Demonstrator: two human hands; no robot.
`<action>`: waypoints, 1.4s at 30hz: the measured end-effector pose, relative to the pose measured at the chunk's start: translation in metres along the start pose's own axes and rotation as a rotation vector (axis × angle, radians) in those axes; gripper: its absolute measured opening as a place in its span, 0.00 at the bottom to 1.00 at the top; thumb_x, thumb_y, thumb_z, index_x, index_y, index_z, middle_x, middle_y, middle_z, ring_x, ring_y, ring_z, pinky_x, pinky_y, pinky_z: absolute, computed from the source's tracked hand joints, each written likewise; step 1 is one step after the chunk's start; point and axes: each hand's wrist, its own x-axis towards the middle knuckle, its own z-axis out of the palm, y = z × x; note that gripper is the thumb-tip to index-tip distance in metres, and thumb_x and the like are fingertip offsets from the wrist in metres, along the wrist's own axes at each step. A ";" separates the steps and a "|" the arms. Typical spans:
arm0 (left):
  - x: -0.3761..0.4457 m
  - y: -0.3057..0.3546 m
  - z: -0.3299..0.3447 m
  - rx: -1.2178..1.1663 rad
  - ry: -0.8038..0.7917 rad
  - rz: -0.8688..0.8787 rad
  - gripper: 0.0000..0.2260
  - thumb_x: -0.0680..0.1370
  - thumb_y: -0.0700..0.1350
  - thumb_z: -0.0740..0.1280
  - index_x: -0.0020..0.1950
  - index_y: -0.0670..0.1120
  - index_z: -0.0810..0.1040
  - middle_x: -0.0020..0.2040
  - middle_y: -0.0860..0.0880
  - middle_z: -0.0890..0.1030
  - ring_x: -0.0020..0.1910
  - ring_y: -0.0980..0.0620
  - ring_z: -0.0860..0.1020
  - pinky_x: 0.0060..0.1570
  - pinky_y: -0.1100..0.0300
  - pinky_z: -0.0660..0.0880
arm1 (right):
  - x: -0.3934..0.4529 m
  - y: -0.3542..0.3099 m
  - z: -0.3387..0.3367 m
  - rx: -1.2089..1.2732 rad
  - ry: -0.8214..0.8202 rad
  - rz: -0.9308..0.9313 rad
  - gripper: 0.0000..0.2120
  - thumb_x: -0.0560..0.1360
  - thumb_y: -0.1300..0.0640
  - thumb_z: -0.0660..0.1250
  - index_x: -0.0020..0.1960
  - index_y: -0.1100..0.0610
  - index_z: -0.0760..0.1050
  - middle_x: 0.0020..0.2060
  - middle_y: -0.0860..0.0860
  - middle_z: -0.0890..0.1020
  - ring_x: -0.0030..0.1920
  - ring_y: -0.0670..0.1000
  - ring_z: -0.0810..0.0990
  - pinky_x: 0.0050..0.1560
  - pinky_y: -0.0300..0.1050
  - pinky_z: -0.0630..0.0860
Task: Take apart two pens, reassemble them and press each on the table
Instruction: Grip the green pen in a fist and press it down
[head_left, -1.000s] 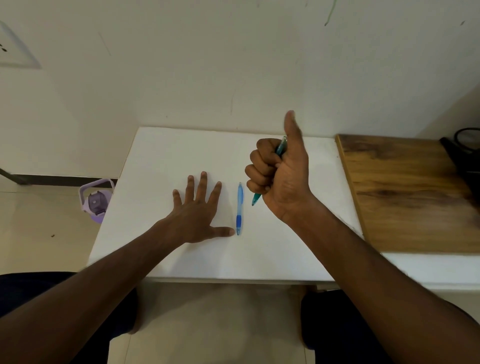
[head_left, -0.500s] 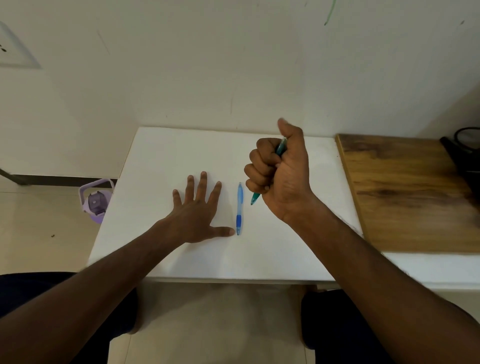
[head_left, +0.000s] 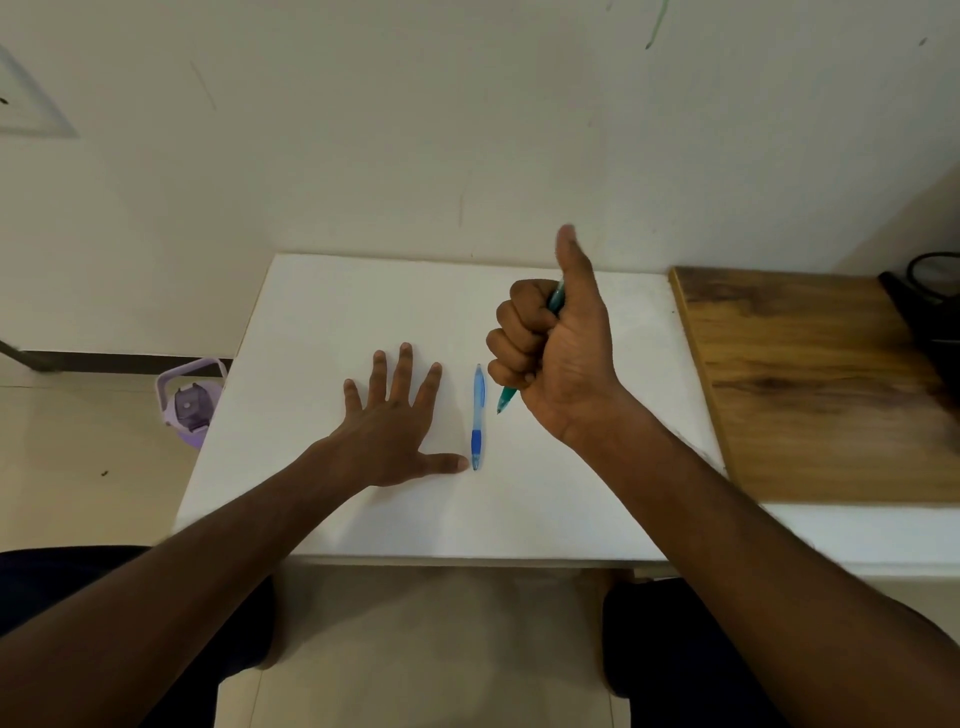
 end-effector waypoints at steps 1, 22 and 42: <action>0.000 0.000 0.000 0.002 -0.002 0.000 0.61 0.71 0.79 0.64 0.83 0.51 0.28 0.81 0.42 0.23 0.81 0.32 0.29 0.79 0.28 0.44 | 0.000 0.000 0.000 -0.008 0.015 -0.006 0.31 0.86 0.43 0.53 0.25 0.51 0.56 0.21 0.47 0.58 0.22 0.46 0.54 0.26 0.38 0.54; -0.001 0.000 0.000 0.000 0.008 0.007 0.60 0.71 0.79 0.63 0.83 0.51 0.28 0.81 0.42 0.23 0.82 0.32 0.29 0.78 0.28 0.44 | -0.001 -0.003 -0.002 0.061 0.001 0.003 0.31 0.86 0.46 0.51 0.24 0.51 0.59 0.21 0.47 0.59 0.22 0.45 0.55 0.25 0.37 0.56; 0.000 -0.001 0.001 -0.004 0.003 0.008 0.61 0.70 0.79 0.63 0.83 0.51 0.28 0.81 0.42 0.23 0.81 0.32 0.29 0.78 0.28 0.43 | 0.002 -0.003 -0.005 0.113 0.004 0.006 0.31 0.86 0.45 0.51 0.24 0.51 0.60 0.21 0.47 0.59 0.22 0.45 0.56 0.25 0.36 0.58</action>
